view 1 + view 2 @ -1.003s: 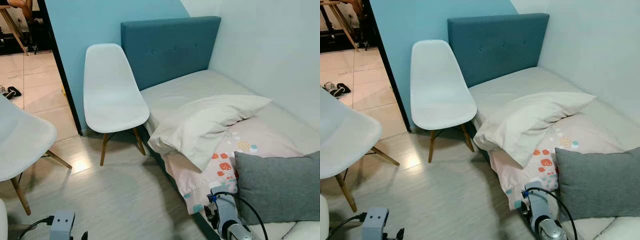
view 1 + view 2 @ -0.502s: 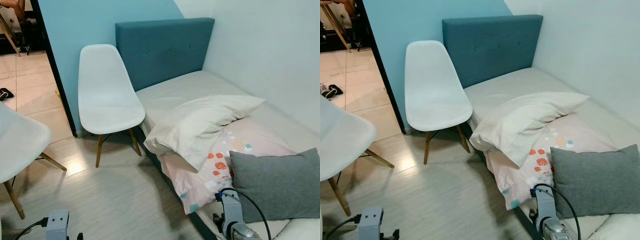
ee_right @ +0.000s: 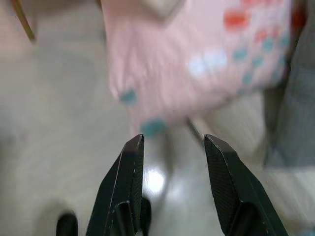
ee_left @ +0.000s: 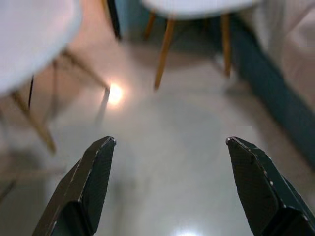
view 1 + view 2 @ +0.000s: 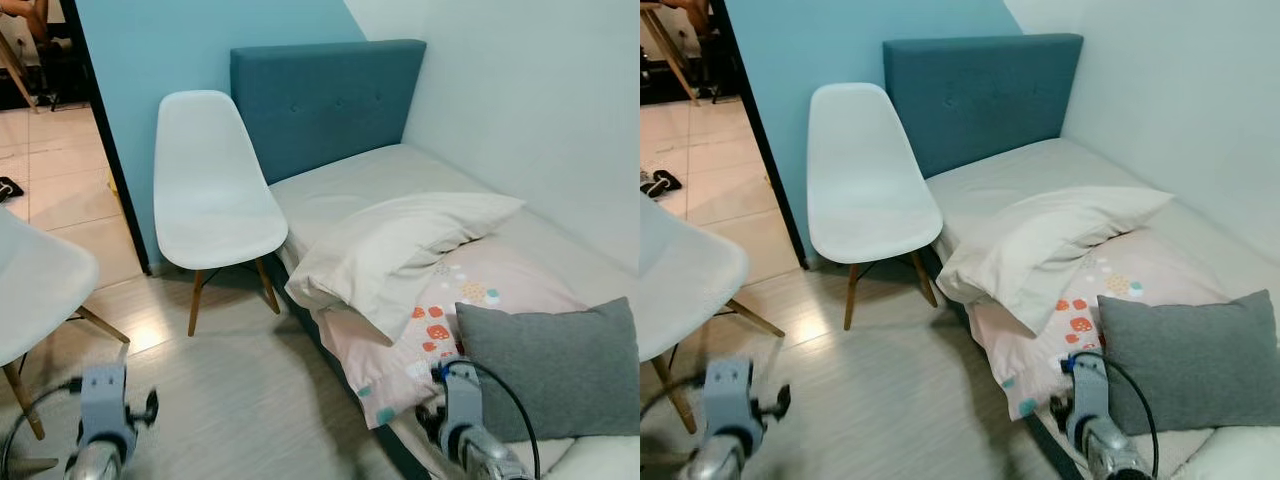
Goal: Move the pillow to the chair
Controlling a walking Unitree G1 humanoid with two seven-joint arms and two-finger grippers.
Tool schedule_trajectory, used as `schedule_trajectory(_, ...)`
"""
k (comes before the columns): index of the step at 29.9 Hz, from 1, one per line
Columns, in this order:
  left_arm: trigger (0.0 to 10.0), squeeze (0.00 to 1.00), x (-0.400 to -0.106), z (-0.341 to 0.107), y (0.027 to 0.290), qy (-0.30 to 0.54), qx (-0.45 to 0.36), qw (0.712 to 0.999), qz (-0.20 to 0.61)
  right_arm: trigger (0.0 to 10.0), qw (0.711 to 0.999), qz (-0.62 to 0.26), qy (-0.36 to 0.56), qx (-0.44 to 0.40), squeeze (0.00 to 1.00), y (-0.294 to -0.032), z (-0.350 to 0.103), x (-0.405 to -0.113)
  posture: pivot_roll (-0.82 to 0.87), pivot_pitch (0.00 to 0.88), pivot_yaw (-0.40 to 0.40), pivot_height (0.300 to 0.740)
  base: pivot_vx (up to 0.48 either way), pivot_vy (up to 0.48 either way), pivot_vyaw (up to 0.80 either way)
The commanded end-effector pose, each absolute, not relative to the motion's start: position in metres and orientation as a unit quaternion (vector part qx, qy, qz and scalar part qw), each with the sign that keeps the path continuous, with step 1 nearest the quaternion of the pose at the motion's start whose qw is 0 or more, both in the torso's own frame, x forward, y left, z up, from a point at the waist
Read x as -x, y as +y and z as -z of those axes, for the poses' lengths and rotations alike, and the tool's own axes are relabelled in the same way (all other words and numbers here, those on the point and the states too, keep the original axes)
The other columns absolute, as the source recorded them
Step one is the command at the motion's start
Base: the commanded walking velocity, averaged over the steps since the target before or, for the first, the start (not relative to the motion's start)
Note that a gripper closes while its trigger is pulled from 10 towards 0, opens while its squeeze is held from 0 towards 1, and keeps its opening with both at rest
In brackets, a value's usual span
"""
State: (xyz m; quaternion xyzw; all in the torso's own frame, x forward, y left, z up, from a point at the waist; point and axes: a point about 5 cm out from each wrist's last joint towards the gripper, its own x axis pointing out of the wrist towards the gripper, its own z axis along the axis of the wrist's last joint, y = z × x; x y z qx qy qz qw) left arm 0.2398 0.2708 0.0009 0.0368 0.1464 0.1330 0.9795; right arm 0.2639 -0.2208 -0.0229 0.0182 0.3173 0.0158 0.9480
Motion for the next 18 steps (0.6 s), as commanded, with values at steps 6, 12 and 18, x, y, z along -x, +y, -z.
schedule_trajectory(6,10.0,0.00,-0.257,-0.039,0.263,0.044,-0.022,0.992,-0.112,10.0,0.978,-0.081,0.191,0.006,0.00,-0.206,-0.023,-0.305,0.01,0.000,-0.090,0.740,0.000,0.000,0.00)
schedule_trajectory(12,10.0,0.00,-0.260,-0.062,0.245,-0.008,0.005,0.996,-0.090,10.0,0.982,-0.125,0.128,0.056,0.00,-0.192,-0.044,-0.318,0.02,0.000,-0.079,0.740,0.000,0.000,0.00)
schedule_trajectory(18,10.0,0.00,-0.264,-0.091,0.222,-0.036,0.019,0.998,-0.055,10.0,0.983,-0.136,0.073,0.102,0.00,-0.182,-0.069,-0.332,0.02,0.000,-0.083,0.740,0.000,0.000,0.00)
